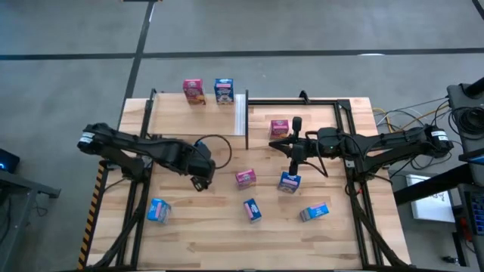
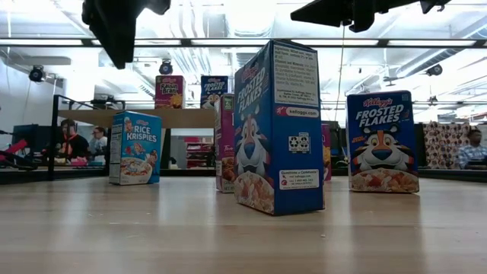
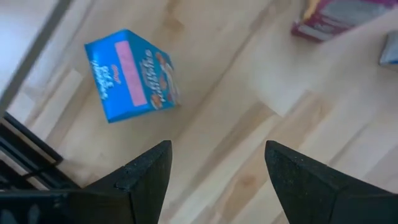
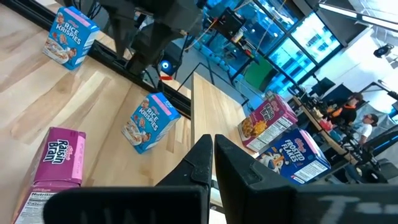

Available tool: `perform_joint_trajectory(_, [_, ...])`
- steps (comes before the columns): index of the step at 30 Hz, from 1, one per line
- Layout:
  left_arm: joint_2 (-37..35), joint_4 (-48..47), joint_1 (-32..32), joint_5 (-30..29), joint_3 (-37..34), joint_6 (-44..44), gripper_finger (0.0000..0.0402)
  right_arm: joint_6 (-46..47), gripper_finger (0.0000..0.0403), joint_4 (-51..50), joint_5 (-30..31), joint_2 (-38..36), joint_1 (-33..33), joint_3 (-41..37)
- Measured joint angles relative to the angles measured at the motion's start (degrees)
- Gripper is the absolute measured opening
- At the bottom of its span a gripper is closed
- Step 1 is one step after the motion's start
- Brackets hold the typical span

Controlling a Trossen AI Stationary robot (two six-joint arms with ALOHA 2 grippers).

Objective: Stack cereal on shelf
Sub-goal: Put the top light blue cereal box on the shelf

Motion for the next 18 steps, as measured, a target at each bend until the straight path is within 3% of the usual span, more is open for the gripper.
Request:
perform_joint_trajectory(7, [-4.00,0.63,0.64,-2.08,-2.83,-3.49,0.0247,0.00,0.0009,-0.15,0.00,0.00,0.00,0.00])
perform_joint_trajectory(18, [-8.82,8.26,3.68,-6.18,-16.03,-9.76,0.0287,-0.37,0.0009,-0.17,-0.01,0.00,0.00,0.00])
